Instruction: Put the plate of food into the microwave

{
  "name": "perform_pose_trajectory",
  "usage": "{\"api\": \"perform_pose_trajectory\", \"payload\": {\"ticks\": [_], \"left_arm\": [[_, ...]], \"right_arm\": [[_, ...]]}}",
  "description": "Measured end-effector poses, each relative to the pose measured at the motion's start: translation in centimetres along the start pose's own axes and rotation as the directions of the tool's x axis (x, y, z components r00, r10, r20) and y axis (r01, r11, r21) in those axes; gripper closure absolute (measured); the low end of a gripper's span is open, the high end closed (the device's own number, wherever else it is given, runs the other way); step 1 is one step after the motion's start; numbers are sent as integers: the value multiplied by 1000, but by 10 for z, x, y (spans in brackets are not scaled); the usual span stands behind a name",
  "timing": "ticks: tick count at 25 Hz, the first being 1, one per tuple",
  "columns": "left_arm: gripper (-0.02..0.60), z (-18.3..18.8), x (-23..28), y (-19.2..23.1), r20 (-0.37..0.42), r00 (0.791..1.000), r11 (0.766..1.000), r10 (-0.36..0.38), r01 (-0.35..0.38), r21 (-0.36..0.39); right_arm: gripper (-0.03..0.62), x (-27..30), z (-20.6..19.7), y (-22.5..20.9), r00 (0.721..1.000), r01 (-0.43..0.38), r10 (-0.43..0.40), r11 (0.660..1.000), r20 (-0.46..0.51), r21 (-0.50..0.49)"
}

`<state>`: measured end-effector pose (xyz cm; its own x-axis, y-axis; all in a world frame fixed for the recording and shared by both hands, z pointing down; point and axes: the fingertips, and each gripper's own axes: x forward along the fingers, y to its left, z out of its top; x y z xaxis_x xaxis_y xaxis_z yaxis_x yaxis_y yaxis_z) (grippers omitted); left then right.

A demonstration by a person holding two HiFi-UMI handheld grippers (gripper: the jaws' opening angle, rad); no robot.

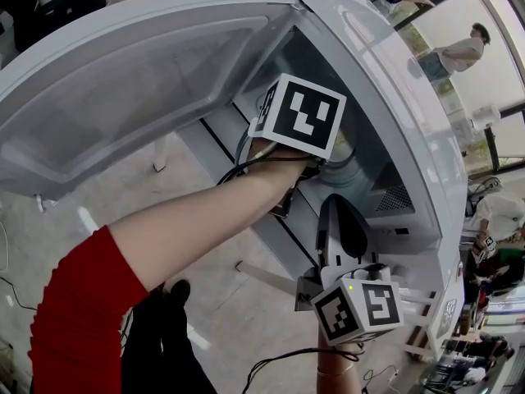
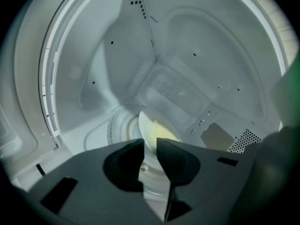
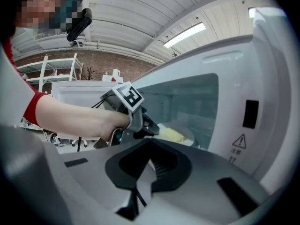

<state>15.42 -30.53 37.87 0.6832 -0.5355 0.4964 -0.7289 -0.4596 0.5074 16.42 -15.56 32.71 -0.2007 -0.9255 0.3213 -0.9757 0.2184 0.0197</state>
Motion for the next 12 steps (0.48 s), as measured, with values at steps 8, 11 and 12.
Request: {"api": "perform_pose_trajectory", "payload": {"ticks": [8,11,12], "left_arm": [[486,-2,1,2,-13,1000,998,-16,16,58],[480,-1,0,7,-4,1000,997,4,-4,78],[477,-1,0,8,-3,1000,995,15,-14,96]], "right_arm": [[582,4,-5,4,1000,3,-3,1000,-11,-4],[582,5,-6,4,1000,6,-6,1000,-13,-7],[582,5,-7,4,1000,8,-8,1000,-14,-8]]}}
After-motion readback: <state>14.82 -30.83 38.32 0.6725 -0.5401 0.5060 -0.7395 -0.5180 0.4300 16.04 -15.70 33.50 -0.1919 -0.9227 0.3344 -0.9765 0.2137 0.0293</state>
